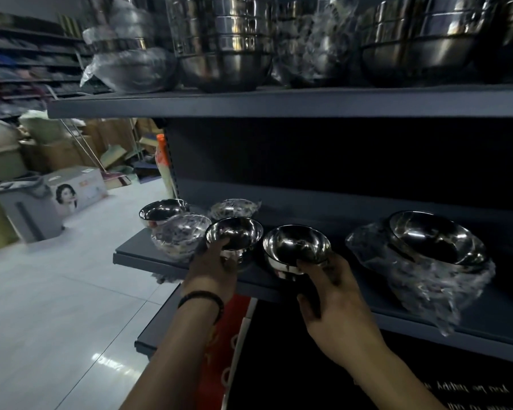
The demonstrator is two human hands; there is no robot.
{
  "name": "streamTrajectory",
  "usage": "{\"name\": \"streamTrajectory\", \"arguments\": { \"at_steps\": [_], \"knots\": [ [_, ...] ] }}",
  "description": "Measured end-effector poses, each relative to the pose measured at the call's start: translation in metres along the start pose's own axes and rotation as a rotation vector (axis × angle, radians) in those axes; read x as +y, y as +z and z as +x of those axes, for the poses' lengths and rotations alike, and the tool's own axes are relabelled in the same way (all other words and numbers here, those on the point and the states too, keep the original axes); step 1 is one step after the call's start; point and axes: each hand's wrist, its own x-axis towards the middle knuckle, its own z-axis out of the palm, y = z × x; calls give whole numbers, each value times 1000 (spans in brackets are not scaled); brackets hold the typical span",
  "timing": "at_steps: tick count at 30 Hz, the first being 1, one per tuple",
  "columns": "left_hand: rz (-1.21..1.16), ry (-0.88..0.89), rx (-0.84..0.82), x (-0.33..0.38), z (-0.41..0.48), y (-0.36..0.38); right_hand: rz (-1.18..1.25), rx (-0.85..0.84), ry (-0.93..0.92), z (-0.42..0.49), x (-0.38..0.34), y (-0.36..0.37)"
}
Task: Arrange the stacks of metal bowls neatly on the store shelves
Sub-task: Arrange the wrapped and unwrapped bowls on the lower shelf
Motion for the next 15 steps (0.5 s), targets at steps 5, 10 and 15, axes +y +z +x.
{"name": "streamTrajectory", "arguments": {
  "at_steps": [5, 10, 15],
  "knots": [
    [73, -2, 7, -6, 9, 10, 78, -54, 65, 0, 3, 6],
    [-32, 52, 96, -7, 4, 15, 153, -79, 129, 1, -4, 7],
    [-184, 133, 243, 10, -15, 2, 269, -64, 169, 1, -5, 4]
  ]
}}
